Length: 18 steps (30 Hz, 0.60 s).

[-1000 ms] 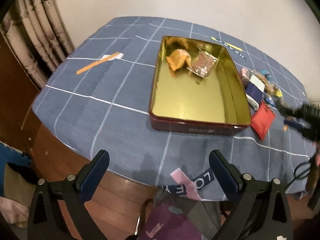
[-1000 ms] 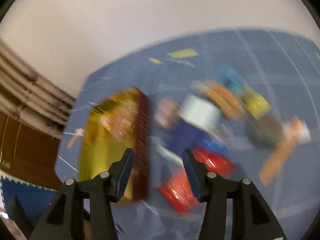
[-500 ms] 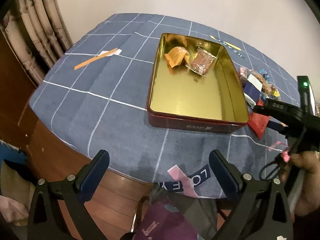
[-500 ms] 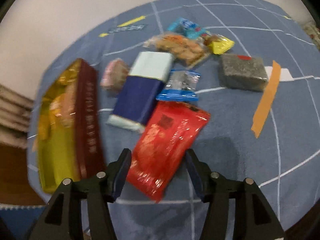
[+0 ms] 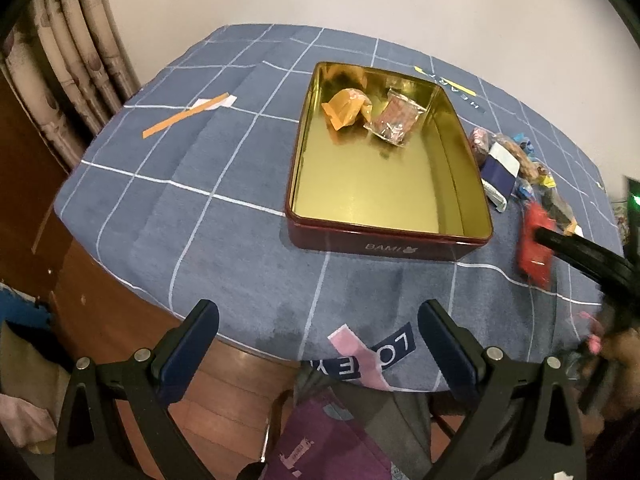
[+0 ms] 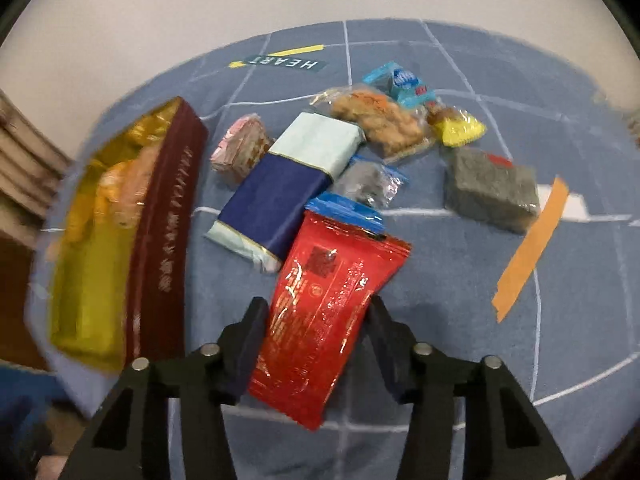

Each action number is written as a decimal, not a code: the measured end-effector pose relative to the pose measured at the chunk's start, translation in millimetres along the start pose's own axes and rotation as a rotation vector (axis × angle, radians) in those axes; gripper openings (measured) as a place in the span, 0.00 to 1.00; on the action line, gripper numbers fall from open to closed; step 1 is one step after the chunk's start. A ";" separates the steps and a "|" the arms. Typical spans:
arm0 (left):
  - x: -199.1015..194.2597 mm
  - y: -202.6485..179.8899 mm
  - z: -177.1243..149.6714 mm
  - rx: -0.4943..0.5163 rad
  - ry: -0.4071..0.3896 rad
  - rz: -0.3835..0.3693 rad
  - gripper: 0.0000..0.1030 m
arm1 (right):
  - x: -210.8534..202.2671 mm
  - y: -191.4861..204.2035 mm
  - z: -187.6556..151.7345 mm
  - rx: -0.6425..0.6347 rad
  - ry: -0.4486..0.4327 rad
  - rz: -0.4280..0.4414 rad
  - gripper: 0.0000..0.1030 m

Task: Organize snacks
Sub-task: 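Grasp the red wrapped snack with the right gripper and lift it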

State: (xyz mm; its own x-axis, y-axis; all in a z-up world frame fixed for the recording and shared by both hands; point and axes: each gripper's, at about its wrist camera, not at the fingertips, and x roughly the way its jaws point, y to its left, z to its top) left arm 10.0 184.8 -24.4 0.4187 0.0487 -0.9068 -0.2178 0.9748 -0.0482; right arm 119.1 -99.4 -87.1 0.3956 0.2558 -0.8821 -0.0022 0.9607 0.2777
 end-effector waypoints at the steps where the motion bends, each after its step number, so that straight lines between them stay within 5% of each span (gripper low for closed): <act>1: -0.5 -1.4 -0.5 0.004 -0.004 0.000 0.96 | -8.3 -10.1 -5.4 0.000 -0.009 0.024 0.44; 3: -0.9 -5.3 -1.5 0.014 -0.011 -0.001 0.96 | -36.8 -33.4 -15.0 -0.002 -0.057 0.055 0.44; 11: -22.3 -51.1 -11.5 0.198 -0.114 -0.060 0.96 | -98.4 -148.8 -33.0 0.118 -0.153 -0.083 0.44; 18: -49.4 -121.8 7.1 0.344 -0.135 -0.327 0.96 | -94.7 -224.8 -43.8 0.168 -0.163 -0.197 0.44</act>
State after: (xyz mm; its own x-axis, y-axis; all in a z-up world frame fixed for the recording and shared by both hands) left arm 22.1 65.2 29.2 0.5320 -0.2658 -0.8039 0.2382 0.9581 -0.1592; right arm 41.9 -334.8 -82.6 0.5159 0.0326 -0.8560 0.2359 0.9552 0.1785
